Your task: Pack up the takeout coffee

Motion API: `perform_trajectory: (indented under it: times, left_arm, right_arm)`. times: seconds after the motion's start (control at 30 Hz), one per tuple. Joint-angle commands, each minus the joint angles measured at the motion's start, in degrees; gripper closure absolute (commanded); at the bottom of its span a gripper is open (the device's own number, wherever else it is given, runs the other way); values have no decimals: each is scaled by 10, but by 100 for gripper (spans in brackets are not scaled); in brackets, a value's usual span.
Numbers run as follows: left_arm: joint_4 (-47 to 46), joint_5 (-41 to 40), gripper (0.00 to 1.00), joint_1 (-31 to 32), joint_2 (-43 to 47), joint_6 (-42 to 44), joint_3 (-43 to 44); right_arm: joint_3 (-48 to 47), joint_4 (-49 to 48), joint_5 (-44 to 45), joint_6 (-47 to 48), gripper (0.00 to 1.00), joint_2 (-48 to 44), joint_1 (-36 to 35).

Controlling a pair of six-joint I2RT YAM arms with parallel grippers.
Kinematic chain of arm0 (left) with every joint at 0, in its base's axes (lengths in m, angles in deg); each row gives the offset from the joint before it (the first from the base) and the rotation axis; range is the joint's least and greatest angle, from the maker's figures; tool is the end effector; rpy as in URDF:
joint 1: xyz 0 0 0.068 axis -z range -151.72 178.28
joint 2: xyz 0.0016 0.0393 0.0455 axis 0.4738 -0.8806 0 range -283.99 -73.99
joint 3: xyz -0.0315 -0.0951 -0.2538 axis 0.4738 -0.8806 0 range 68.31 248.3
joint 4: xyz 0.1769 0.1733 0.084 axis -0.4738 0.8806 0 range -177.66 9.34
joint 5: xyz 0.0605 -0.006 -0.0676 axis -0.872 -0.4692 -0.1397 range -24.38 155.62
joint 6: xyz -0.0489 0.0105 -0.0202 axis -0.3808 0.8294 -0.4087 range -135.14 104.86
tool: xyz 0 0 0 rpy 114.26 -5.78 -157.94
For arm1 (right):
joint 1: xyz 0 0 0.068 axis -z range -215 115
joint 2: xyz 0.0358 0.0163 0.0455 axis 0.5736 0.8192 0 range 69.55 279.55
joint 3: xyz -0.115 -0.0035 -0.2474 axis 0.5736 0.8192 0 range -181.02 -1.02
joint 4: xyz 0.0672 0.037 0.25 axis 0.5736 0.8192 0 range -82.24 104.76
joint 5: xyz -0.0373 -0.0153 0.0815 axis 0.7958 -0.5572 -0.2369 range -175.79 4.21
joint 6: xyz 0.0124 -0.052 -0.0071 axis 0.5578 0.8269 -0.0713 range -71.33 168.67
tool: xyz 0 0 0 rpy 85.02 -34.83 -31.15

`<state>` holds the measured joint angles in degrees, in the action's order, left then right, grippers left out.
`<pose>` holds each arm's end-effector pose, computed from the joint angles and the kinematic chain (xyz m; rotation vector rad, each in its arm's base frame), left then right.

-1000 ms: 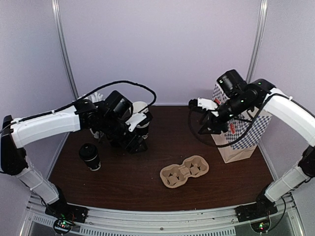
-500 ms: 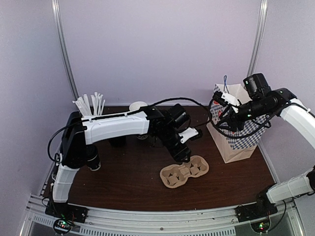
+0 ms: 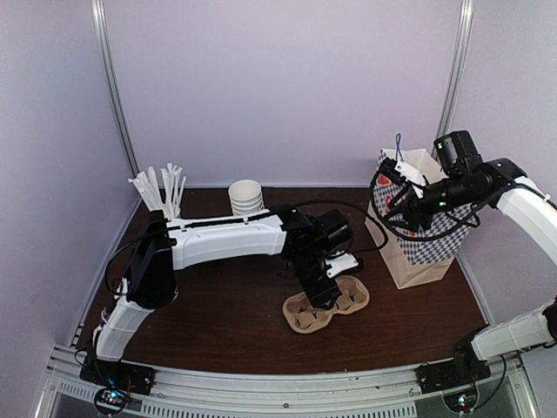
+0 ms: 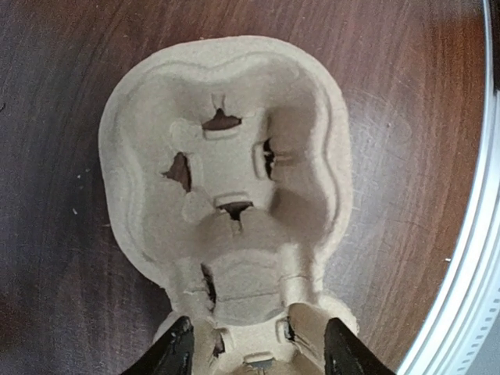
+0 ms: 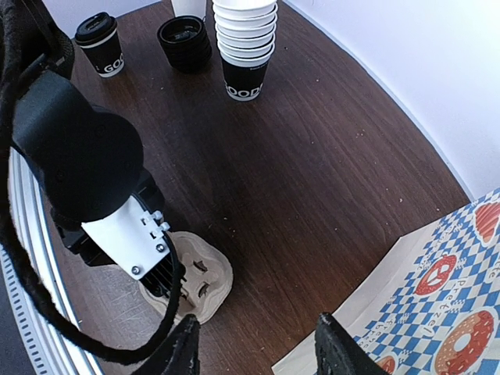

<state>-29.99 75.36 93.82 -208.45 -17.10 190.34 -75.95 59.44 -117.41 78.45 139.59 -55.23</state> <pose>0.1991 -0.4524 0.2053 1.5681 2.4476 -0.4894 0.2190 0.1005 0.3663 -1.2009 1.9673 0.5707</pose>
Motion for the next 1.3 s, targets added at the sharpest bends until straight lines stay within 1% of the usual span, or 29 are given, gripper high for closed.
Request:
perform_trajectory:
  times: [0.0, 0.3, 0.6, 0.9, 1.0, 1.2, 1.27]
  left_arm:
    - [-6, -24, 43, -4, -13, 1, 18]
    - [-11, -9, 48, -5, -38, 4, 37]
    - [-14, -19, 54, -4, -53, -4, 50]
    - [-14, -26, 53, -3, -59, -5, 50]
    - [-13, -26, 55, -3, -62, -8, 50]
    - [-11, -27, 60, 0, -62, -7, 50]
    - [-4, -26, 63, 1, -59, -8, 56]
  right_arm:
    - [-6, -6, -16, -10, 50, -14, 5]
    - [1, -9, -20, -14, 50, -20, 13]
    - [-5, -6, -26, -18, 50, -25, 19]
    - [-7, -5, -25, -21, 50, -29, 22]
    - [-7, -6, -24, -21, 50, -28, 23]
    - [-13, -5, -25, -26, 50, -28, 26]
    - [-29, 4, -23, -27, 50, -27, 30]
